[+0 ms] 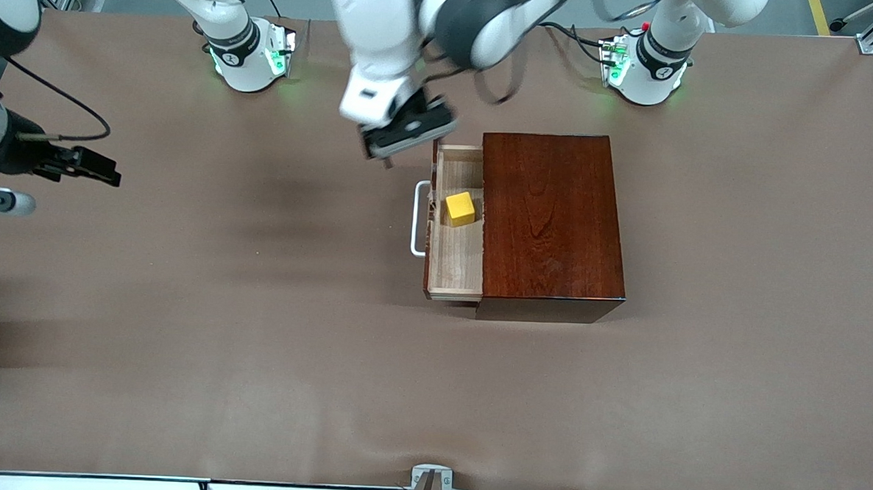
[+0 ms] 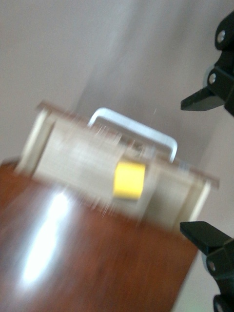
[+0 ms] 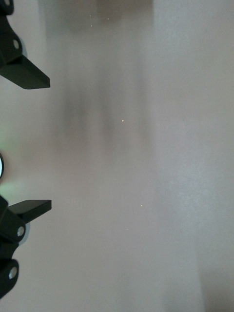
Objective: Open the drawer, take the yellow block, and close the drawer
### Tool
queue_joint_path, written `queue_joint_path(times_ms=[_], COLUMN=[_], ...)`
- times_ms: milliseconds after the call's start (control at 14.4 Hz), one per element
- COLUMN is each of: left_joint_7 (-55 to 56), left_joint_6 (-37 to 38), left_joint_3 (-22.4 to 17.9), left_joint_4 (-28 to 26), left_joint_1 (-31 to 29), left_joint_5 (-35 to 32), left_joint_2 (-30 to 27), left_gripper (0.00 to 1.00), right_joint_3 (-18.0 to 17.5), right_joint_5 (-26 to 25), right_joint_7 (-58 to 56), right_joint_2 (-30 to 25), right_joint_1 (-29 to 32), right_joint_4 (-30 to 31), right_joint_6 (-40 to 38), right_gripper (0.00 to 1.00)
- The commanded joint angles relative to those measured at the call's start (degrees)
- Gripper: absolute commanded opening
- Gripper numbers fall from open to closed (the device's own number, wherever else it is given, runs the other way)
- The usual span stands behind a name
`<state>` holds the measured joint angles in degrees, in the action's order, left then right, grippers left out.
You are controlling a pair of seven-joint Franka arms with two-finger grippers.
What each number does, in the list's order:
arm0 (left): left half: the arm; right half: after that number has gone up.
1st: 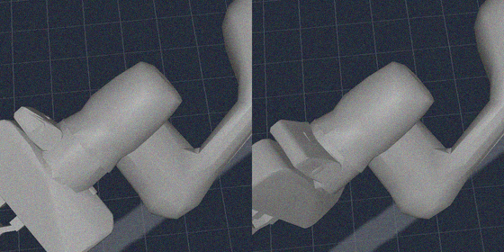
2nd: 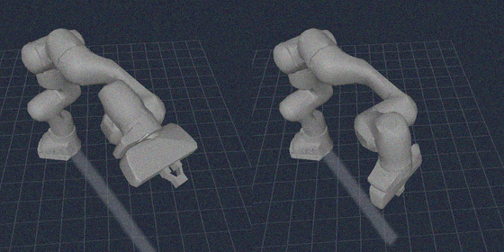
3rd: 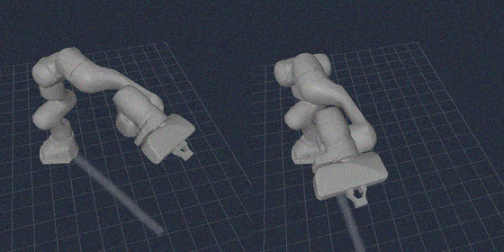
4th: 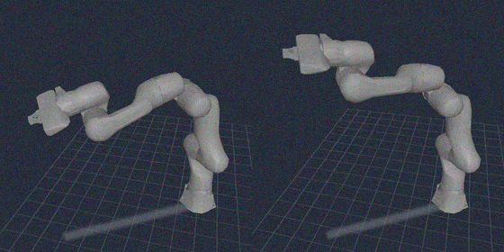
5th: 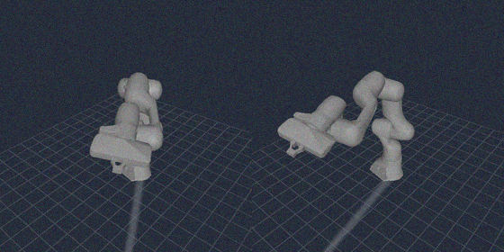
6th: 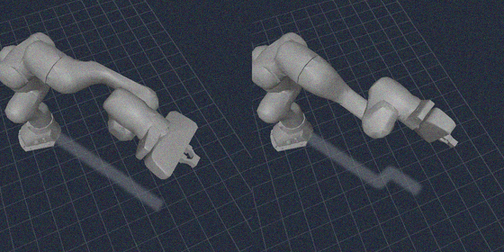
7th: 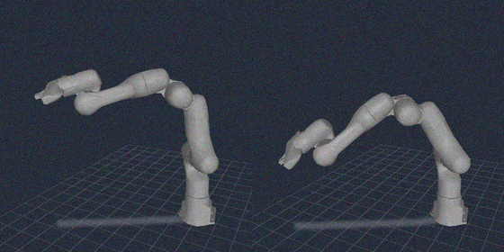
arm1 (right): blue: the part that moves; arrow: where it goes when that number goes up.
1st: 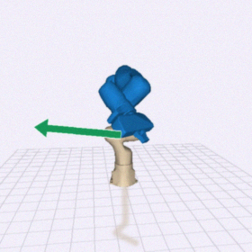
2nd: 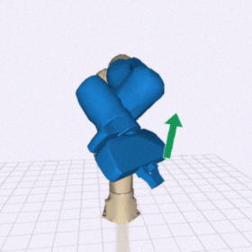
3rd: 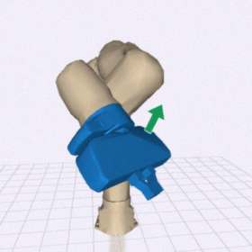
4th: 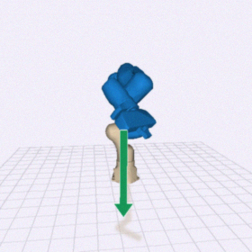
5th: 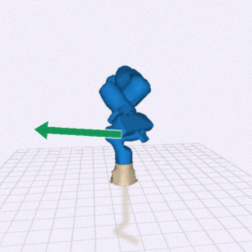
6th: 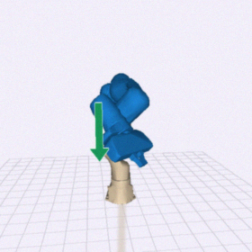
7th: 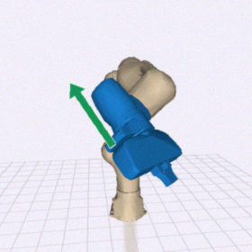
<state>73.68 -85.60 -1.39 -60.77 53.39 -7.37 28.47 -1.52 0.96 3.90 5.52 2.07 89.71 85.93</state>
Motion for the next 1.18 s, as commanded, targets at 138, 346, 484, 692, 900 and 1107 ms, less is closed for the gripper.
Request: queue_joint_path(times_ms=[138,346,484,692,900,1107], left_joint_7=[-22.4,-38.9,-47.4,-58.4,-66.8,-71.0], left_joint_6=[9.7,11.2,11.1,10.4,3.4,-3.3], left_joint_3=[0.4,0.6,0.7,0.7,0.7,0.7], left_joint_4=[-3.3,-6.1,-9.2,-13.6,-25.6,-36.9], left_joint_1=[-14.2,-24.5,-30.4,-38.8,-45.1,-47.5], left_joint_5=[0.9,1.8,2.2,5.0,6.7,6.7], left_joint_2=[-11.9,-16.3,-18.8,-21.7,-28.8,-36.5], left_gripper=[1.0,1.0,1.0,1.0,1.0,1.0], right_joint_3=[-0.9,-1.2,-1.2,-1.2,-1.2,-1.2], right_joint_5=[1.5,6.1,7.2,7.3,7.9,7.9], right_joint_7=[14.2,20.7,25.3,32.3,40.1,51.6], right_joint_2=[-0.4,-0.4,-0.1,1.6,4.1,5.3], right_joint_1=[0.2,-0.3,-2.6,-7.1,-13.0,-19.8], right_joint_4=[-0.2,-0.3,0.0,-0.1,0.0,0.2], right_joint_6=[-2.4,-3.0,-2.6,-1.5,-0.4,3.7], right_gripper=[1.0,1.0,1.0,1.0,1.0,1.0])
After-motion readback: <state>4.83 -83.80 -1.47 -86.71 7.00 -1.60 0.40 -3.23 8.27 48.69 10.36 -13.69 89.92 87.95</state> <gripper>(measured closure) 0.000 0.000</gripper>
